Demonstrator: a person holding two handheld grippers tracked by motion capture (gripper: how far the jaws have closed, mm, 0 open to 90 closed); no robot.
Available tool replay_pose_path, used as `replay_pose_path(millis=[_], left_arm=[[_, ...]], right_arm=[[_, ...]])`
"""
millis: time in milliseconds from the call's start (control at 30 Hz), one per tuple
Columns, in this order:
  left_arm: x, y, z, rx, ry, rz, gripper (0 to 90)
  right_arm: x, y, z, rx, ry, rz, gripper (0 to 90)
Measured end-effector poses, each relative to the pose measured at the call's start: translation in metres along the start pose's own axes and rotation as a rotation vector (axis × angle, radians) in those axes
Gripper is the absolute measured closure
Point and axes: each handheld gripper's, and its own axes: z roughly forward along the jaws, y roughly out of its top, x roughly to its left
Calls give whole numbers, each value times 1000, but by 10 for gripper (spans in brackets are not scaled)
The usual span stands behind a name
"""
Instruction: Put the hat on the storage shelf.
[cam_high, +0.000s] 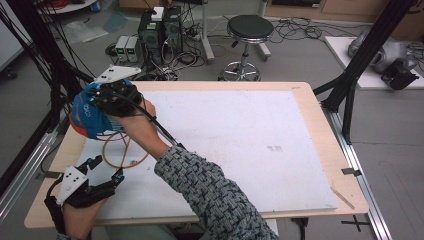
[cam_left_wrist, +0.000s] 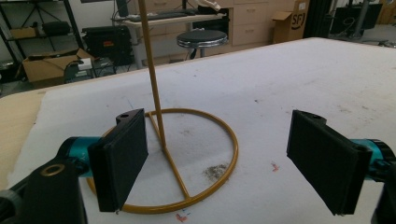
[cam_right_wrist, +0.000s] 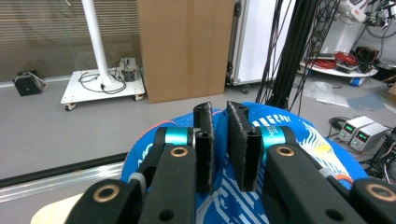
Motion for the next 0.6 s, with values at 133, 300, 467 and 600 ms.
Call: replay_pose_path(millis=[133,300,467,600], left_arm=[[0,0,0,0,-1,-1,205],[0,0,0,-1,-1,-2,205],[0,0,0,-2,-1,-1,205],[0,0,0,-1,0,-2,205]], right_arm=[[1,-1,1,5,-10,-20,749],[1,-1,2,6,-28,-38,721],[1,-1,1,2,-45,-54,689],[1,0,1,-6,-54,-57,620]])
